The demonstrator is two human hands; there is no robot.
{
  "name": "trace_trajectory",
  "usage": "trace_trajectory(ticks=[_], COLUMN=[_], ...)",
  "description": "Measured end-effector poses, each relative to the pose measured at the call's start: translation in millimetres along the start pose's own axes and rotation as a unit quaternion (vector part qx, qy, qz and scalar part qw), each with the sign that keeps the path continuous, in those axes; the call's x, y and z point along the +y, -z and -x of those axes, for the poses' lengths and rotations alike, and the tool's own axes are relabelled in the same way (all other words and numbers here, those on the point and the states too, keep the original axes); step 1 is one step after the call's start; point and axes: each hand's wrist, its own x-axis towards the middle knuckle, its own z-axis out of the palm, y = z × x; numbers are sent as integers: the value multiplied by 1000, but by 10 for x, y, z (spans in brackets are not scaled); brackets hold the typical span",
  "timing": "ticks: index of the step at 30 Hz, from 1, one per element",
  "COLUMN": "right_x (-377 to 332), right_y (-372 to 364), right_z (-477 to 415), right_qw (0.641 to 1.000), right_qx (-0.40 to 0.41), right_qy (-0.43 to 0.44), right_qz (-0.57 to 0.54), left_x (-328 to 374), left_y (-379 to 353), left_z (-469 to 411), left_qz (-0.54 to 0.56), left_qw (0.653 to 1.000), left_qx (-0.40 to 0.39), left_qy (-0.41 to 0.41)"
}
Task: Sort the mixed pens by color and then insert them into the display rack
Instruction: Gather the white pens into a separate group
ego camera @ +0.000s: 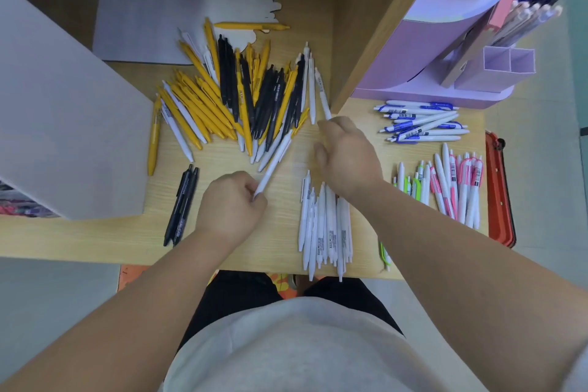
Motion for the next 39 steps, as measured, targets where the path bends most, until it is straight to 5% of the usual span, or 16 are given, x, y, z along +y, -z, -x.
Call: trace_trajectory(ticks=[7, 12, 23, 31, 39], right_x=[-129, -150, -268, -218, -208], right_y=[-46, -140, -201, -246, -91], right_z=[-304, -428, -536, -505, -407], right_qw=[994, 960, 973, 965, 967], right_qx=[0, 66, 34, 76, 23], right_qy=[-106, -208, -218, -238, -241], right_qz=[19, -176, -60, -74, -82], left_x=[-292, -411, -413, -405, -394], left_y=[-33, 13, -1, -5, 16], left_z=[273, 266, 142, 13, 3], left_qz=[60, 42, -5, -25, -23], left_qw=[996, 996, 999, 999, 999], left_qx=[20, 16, 20, 16, 10], left_qy=[70, 78, 48, 25, 21])
